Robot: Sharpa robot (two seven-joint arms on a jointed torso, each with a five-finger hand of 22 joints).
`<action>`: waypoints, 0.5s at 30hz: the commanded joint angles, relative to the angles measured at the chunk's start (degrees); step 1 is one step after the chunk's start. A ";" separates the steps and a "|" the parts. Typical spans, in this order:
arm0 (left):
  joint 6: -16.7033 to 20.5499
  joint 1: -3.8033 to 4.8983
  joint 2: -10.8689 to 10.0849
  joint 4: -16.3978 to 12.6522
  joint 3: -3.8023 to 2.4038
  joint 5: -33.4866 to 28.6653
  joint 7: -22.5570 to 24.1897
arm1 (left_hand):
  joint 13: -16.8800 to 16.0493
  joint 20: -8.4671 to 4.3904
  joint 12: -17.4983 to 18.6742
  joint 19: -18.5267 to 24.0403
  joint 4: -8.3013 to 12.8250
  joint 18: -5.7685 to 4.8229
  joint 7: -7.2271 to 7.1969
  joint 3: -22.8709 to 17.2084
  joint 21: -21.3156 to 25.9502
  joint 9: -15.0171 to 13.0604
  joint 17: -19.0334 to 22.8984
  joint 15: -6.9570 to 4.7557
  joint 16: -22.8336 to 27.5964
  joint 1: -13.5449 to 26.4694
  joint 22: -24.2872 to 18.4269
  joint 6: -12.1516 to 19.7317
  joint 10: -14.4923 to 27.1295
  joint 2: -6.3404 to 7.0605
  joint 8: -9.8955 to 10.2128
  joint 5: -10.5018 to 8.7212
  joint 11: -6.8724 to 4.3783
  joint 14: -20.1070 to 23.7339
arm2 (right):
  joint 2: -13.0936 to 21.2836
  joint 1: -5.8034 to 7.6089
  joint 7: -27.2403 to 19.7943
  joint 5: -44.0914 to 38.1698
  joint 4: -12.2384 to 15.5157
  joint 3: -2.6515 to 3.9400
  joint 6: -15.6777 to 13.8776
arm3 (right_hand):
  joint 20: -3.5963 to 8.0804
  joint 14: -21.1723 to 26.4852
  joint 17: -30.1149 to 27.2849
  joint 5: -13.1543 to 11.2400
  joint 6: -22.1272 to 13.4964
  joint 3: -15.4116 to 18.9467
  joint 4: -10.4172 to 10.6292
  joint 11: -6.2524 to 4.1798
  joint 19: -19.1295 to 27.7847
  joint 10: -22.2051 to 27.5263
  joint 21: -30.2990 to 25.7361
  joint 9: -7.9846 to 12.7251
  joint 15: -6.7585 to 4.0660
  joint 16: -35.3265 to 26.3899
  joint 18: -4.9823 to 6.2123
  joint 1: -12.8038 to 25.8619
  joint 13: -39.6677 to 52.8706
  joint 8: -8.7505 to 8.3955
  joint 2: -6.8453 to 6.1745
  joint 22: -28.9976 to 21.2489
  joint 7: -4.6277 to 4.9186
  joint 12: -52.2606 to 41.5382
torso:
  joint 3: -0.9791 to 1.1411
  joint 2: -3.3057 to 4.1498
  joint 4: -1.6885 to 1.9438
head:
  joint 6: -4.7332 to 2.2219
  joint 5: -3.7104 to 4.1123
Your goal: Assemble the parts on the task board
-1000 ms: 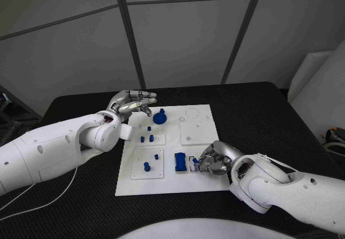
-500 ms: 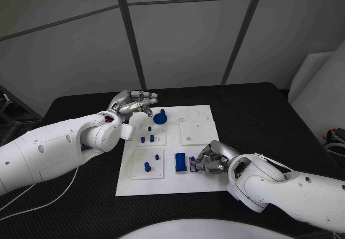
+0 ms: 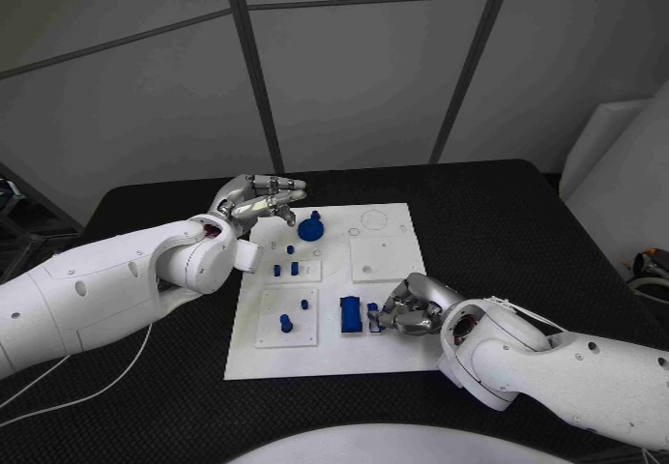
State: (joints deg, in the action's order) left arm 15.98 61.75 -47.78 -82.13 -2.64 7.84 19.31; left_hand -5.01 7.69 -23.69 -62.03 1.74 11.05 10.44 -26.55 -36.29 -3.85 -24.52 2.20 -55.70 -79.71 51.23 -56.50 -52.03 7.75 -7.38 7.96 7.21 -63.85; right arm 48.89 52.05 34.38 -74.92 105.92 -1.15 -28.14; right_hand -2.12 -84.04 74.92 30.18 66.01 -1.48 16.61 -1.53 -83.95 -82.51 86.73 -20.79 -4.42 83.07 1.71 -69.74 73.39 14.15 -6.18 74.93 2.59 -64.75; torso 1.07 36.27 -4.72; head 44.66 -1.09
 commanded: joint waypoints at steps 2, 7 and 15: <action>-0.48 0.09 0.03 -0.09 -0.04 -0.08 0.35 | 0.11 -0.13 -0.48 0.42 0.02 -0.56 0.07 0.26 0.39 0.01 0.15 0.01 -0.27 -0.09 -0.09 0.46 0.42 -0.56 0.13 0.11 -0.05 0.50 | -0.23 0.02 -0.95 0.24 0.19 0.00 0.34 | 0.23 -3.67 3.31 -2.47 -0.29 1.54 0.00 0.24 -2.89 -0.07 -0.21 -0.29 -0.29 -0.13 -0.57 1.82 0.02 -0.29 0.17 11.82 0.34 0.20 | 0.00 -0.02 -0.02 | 0.02 -0.02; -0.47 0.09 0.03 -0.07 -0.04 -0.08 0.32 | 0.11 -0.13 -0.48 0.42 0.02 -0.56 0.07 0.26 0.39 0.01 0.15 0.01 -0.27 -0.09 -0.09 0.46 0.42 -0.56 0.13 0.11 -0.05 0.50 | -0.15 0.02 -1.24 0.24 0.28 0.00 0.41 | 0.19 -3.66 3.26 -4.30 -0.38 2.95 0.01 0.27 -2.82 -0.04 -0.29 -0.61 -0.27 -0.19 -0.54 2.84 0.08 -0.34 0.42 11.76 0.34 0.25 | 0.00 -0.01 -0.01 | 0.05 -0.02; -0.49 0.09 0.05 0.00 -0.04 -0.08 0.30 | 0.12 -0.13 -0.50 0.42 0.02 -0.56 0.09 0.29 0.40 0.01 0.17 0.01 -0.29 -0.07 -0.09 0.50 0.46 -0.55 0.14 0.11 -0.04 0.51 | 0.22 0.02 -2.00 0.24 0.82 -0.01 0.50 | 0.16 -3.68 3.30 -5.40 -0.42 4.64 0.12 0.27 -2.80 -0.06 -0.32 -1.00 -0.26 -0.19 -0.53 4.29 0.22 -0.37 0.91 11.76 0.32 0.18 | 0.01 -0.01 -0.02 | 0.04 -0.03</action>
State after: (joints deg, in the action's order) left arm 15.98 61.76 -47.78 -82.06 -2.64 7.84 19.30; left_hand -4.95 7.69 -23.97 -62.03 1.74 11.05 10.44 -26.55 -36.29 -3.85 -24.43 2.20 -55.70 -79.71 51.23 -56.50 -52.03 7.75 -7.38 7.96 7.20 -63.85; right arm 49.21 52.04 33.96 -74.84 106.27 -1.16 -28.04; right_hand -2.12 -84.04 74.91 25.08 65.79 2.83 16.69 -1.52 -83.95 -82.51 86.72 -21.74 -4.42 83.07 1.72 -66.04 73.56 14.14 -5.26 74.92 2.80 -64.71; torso 1.07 36.26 -4.74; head 44.72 -1.11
